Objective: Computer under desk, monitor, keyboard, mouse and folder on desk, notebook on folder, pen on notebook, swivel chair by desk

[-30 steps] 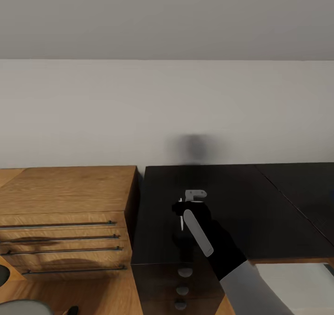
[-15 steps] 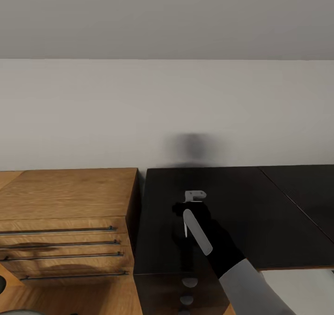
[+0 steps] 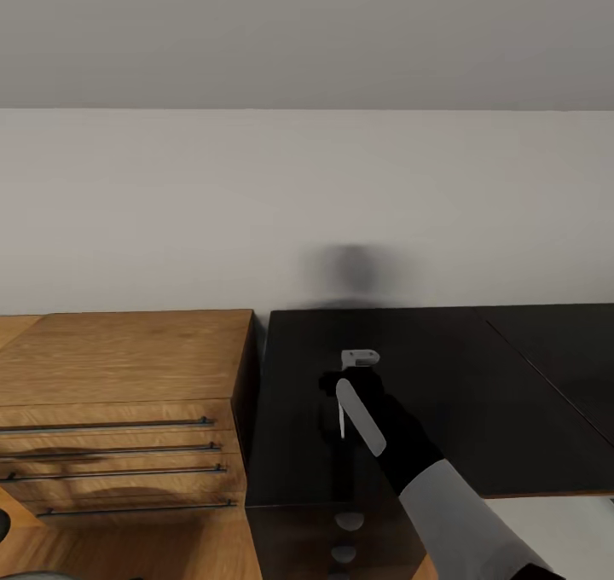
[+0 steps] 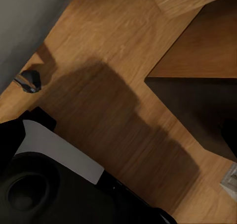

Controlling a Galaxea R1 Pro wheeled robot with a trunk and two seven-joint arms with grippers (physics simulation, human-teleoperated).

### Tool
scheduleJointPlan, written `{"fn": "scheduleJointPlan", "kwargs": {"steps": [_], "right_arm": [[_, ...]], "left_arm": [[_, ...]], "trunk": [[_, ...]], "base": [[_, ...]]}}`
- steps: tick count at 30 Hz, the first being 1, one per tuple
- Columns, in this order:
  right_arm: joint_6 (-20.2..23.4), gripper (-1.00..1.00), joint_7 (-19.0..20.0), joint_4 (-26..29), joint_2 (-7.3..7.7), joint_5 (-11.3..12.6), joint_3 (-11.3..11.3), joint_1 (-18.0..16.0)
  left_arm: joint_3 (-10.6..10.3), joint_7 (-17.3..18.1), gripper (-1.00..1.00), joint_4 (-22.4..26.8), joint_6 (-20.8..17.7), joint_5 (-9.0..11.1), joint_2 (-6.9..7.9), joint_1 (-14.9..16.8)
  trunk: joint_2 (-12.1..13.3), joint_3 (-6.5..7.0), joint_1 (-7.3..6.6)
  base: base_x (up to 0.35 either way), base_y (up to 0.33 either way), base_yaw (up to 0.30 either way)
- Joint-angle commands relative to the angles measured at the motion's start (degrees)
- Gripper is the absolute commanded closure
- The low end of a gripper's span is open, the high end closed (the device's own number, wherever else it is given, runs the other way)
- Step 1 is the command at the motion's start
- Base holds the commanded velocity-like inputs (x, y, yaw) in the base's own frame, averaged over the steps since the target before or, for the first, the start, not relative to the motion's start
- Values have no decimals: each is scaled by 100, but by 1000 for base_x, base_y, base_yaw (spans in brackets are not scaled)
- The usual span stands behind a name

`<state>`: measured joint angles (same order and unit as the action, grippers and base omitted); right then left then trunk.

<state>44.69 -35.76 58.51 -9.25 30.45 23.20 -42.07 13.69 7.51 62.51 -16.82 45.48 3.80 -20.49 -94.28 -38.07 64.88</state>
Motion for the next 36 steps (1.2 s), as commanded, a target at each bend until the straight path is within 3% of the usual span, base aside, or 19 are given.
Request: {"fn": "scheduleJointPlan", "kwargs": {"steps": [1, 7, 17, 28, 32, 36], "right_arm": [[-37, -100, -60, -24, 2, 59, 14, -19], [-173, -100, -55, -142, 2, 61, 12, -102], [-271, -100, 234, -516, -5, 59, 10, -281], [-284, -100, 300, -579, -1, 58, 9, -300], [-285, -100, 304, -583, 1, 58, 9, -301], [-285, -100, 306, -585, 1, 58, 9, -301]], "left_arm": [[11, 13, -100, 7, -46, 46, -2, -1], [11, 14, -100, 7, -55, 48, -2, 0], [11, 14, -100, 0, -58, 49, -2, 1], [11, 14, -100, -2, -58, 49, 2, 1], [11, 14, -100, -2, -58, 49, 2, 1], [11, 14, -100, -2, -58, 45, 5, 1]], "trunk": [[-3, -5, 0], [-3, -5, 0], [-404, -184, 220], [-404, -184, 220], [-564, -256, 308], [-564, -256, 308]], "base": [[0, 0, 0], [0, 0, 0], [0, 0, 0], [0, 0, 0], [0, 0, 0], [0, 0, 0]]}}
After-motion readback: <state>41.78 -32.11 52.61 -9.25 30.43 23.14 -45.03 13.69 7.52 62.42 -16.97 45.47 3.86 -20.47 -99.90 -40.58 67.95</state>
